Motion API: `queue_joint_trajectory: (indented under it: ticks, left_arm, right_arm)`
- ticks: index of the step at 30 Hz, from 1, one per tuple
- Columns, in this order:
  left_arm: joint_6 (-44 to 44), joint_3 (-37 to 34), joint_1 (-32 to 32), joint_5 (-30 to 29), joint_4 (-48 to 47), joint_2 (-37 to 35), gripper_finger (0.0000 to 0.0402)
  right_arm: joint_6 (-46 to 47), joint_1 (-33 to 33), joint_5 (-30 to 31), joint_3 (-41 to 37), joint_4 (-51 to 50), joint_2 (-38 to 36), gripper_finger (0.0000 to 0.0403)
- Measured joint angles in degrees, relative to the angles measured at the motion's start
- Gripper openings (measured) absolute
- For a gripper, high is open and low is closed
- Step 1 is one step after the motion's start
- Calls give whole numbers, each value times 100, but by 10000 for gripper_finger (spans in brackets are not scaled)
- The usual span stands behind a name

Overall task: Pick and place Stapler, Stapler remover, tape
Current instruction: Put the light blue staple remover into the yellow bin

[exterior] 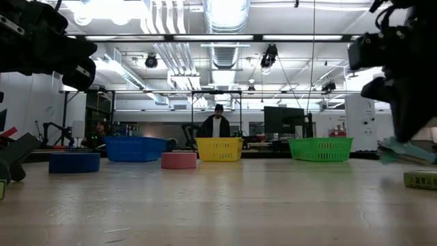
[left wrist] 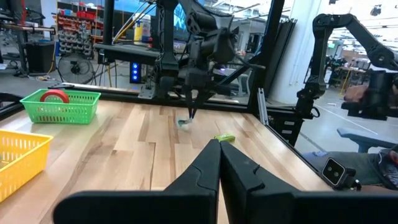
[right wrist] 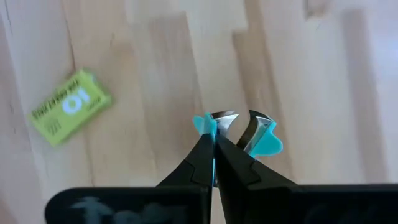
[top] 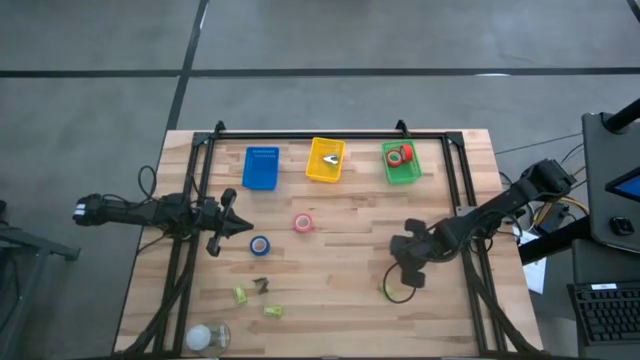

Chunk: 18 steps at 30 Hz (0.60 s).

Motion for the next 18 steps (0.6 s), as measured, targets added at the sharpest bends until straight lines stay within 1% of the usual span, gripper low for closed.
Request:
queue_joint_trajectory:
  ticks: [6,10,13,18]
  left_arm:
    - [0,0,1,-1,0,0,10]
    - [0,0,0,-1,0,0,10]
    - [0,0,1,1,0,0,10]
    - [0,0,1,1,1,0,10]
  right_arm:
    - [-398,-29,771,267,15,0,8]
    - [-707,-222,1287,415,115,-5,8]
    - [-1147,-505,1373,485,438,-7,8]
    - [-2189,-1142,1388,599,1422,-7,8]
